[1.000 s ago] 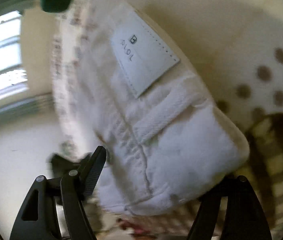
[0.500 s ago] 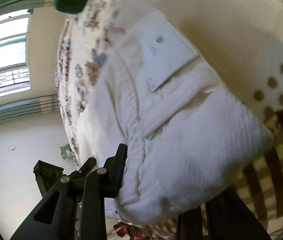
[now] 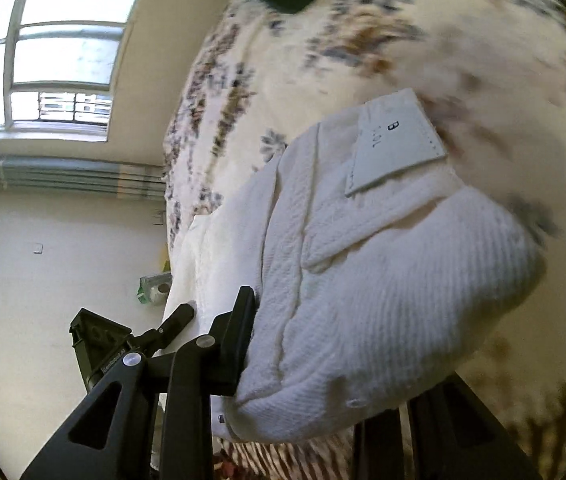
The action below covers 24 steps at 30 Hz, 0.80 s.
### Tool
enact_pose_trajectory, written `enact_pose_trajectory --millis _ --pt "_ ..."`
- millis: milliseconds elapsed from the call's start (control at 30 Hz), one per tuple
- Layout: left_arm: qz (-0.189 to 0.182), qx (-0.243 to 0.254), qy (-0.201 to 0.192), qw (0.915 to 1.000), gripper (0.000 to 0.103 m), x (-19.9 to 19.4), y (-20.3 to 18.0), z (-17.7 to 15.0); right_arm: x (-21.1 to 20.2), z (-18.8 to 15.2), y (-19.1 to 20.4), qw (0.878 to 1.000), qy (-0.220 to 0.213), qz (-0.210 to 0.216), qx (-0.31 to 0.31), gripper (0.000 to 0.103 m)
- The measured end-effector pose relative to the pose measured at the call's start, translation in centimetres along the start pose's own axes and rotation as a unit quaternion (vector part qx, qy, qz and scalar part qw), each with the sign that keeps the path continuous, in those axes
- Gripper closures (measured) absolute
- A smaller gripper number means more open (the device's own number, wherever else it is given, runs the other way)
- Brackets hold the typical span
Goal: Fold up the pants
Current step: 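Open both grippers and press the folded pants flat on the bed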
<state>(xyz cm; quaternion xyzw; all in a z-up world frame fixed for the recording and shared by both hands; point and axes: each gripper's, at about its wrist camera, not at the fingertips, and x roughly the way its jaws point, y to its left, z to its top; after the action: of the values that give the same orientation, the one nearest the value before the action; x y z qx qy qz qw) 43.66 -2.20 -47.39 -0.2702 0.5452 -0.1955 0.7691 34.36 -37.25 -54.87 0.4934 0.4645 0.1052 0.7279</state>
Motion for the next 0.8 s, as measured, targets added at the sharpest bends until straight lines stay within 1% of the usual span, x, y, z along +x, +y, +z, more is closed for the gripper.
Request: enact_pose_trajectory --millis 67,100,200,267,333,367,400,433,467,500,533,567,600,633,667,700,733,767,800 --pt "0.002 0.005 -0.008 1.0 0.081 0.1 1.5 4.0 2.9 1.5 2.3 1.0 -0.006 0.003 -0.011 0.072" --pt "0.006 0.01 -0.011 0.9999 0.081 0.2 2.6 6.6 5.3 2.7 3.9 1.0 -0.011 0.004 -0.02 0.072" --pt "0.02 0.022 -0.018 0.9994 0.081 0.6 5.3 12.5 10.7 5.4 7.3 0.999 -0.018 0.009 -0.031 0.072" --pt "0.033 0.032 -0.024 0.9986 0.081 0.9 7.4 16.0 15.4 7.1 9.4 0.999 -0.022 0.016 -0.044 0.072" --pt "0.046 0.042 -0.029 0.9976 0.081 1.5 9.7 18.5 19.2 8.4 10.6 0.998 -0.022 0.019 -0.051 0.072" --pt "0.051 0.045 -0.028 0.9973 0.076 2.0 10.8 19.4 21.9 9.0 11.1 0.998 -0.018 0.019 -0.06 0.072" --pt "0.065 0.044 -0.023 0.9966 0.072 2.7 12.3 20.2 24.0 9.3 11.0 0.998 -0.01 0.014 -0.062 0.072" --pt "0.087 0.041 -0.013 0.9953 0.064 3.5 14.0 20.8 25.6 9.5 10.6 0.998 0.0 0.009 -0.057 0.07" --pt "0.116 0.034 0.004 0.9926 0.062 4.5 15.7 21.2 28.3 9.5 9.6 0.999 0.026 -0.014 -0.043 0.065" --pt "0.148 0.027 0.027 0.9882 0.062 5.5 17.4 21.3 30.1 9.0 8.7 0.997 0.049 -0.043 -0.033 0.063" --pt "0.152 0.022 0.044 0.9872 0.055 6.1 18.7 21.0 30.9 8.5 7.9 0.995 0.065 -0.071 -0.028 0.054" --pt "0.136 0.012 0.042 0.9897 0.041 5.9 19.8 20.5 31.6 7.9 7.3 0.993 0.075 -0.092 -0.026 0.047" --pt "0.139 0.01 0.038 0.9895 0.034 5.5 20.2 20.1 31.5 7.3 6.7 0.993 0.072 -0.092 -0.025 0.045" --pt "0.146 0.014 0.036 0.9885 0.028 5.1 20.2 19.6 31.2 7.1 6.4 0.993 0.069 -0.092 -0.026 0.039" --pt "0.155 0.022 0.034 0.9871 0.024 4.8 20.0 19.1 30.8 6.9 6.4 0.992 0.07 -0.101 -0.026 0.029" --pt "0.168 0.033 0.032 0.9847 0.02 4.5 19.8 18.5 30.4 6.8 6.4 0.99 0.07 -0.12 -0.029 0.022" --pt "0.185 0.043 0.031 0.9813 0.012 4.4 19.4 17.8 29.9 6.5 6.7 0.985 0.07 -0.15 -0.041 0.013" --pt "0.199 0.055 0.032 0.9779 0.009 4.4 19.2 17.3 29.6 6.5 6.9 0.982 0.067 -0.168 -0.05 0.01" --pt "0.212 0.068 0.034 0.9743 0.008 4.5 18.6 16.5 29.0 6.3 7.5 0.975 0.059 -0.203 -0.07 0.009"
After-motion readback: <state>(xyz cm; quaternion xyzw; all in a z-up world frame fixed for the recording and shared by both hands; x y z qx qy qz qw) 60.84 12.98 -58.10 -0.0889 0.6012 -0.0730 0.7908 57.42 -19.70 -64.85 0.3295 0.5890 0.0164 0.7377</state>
